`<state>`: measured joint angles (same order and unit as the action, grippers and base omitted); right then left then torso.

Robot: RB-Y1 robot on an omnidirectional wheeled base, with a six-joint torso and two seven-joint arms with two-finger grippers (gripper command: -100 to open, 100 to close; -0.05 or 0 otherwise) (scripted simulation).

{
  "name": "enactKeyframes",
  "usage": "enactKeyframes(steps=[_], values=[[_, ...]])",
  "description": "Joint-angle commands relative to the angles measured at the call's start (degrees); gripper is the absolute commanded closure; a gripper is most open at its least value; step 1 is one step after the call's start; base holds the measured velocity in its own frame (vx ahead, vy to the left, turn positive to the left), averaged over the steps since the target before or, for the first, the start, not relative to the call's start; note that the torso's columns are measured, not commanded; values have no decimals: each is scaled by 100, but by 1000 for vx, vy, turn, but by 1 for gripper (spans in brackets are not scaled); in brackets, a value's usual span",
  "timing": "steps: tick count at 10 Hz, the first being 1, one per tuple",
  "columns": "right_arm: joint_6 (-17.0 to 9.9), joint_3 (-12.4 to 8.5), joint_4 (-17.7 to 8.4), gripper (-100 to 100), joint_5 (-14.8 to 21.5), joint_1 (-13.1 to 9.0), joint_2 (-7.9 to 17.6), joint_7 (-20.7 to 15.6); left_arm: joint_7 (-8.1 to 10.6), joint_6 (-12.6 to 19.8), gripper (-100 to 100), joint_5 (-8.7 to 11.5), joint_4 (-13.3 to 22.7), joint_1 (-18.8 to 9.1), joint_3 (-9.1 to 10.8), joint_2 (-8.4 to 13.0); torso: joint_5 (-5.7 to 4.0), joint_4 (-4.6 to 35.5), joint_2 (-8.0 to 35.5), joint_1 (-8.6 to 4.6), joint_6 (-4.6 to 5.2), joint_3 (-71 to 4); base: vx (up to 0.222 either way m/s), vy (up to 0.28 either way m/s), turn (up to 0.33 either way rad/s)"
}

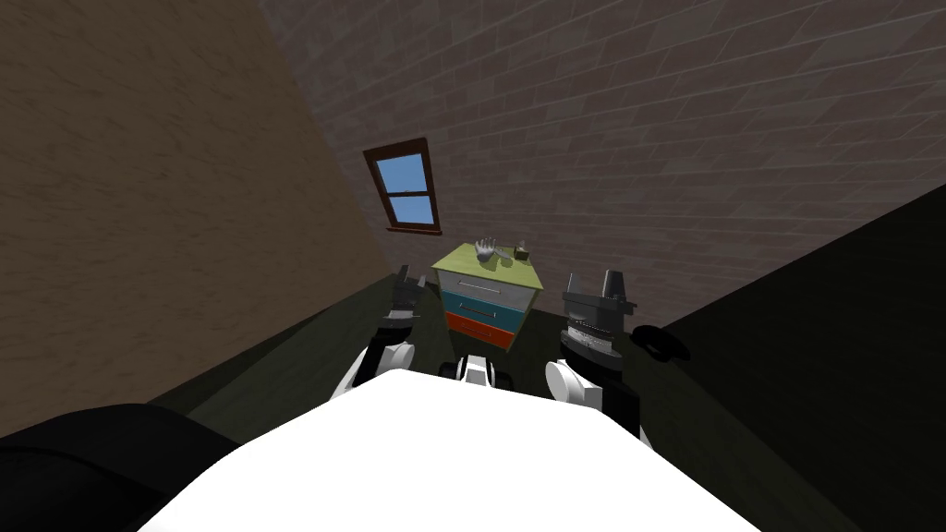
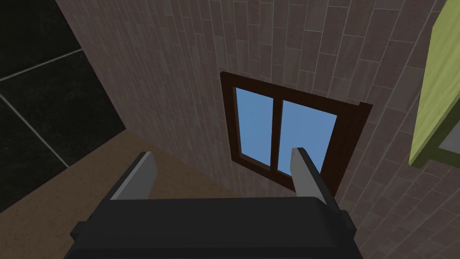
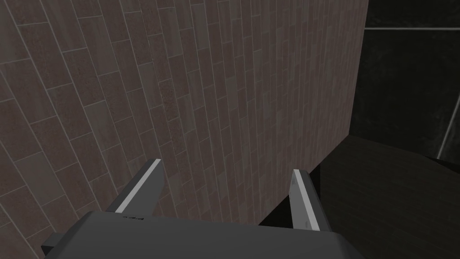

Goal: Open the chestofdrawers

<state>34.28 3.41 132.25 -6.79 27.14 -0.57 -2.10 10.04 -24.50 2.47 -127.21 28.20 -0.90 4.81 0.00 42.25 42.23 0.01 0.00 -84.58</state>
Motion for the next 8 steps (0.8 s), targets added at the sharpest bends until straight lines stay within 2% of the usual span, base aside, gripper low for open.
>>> enactKeyframes(steps=[1,4,8], values=[[0,0,0,0,0,0,0,0,-8,-103,-100,-8,325,-82,-45,272,0,1,1,-1,0,-1,36,6,-37],[0,0,0,0,0,0,0,0,-9,-234,-100,-12,721,-166,-96,430,-1,3,7,-2,0,2,34,2,-43],[0,0,0,0,0,0,0,0,-11,-408,-100,-17,1238,-275,-164,421,0,3,5,0,-1,1,35,4,-46]])
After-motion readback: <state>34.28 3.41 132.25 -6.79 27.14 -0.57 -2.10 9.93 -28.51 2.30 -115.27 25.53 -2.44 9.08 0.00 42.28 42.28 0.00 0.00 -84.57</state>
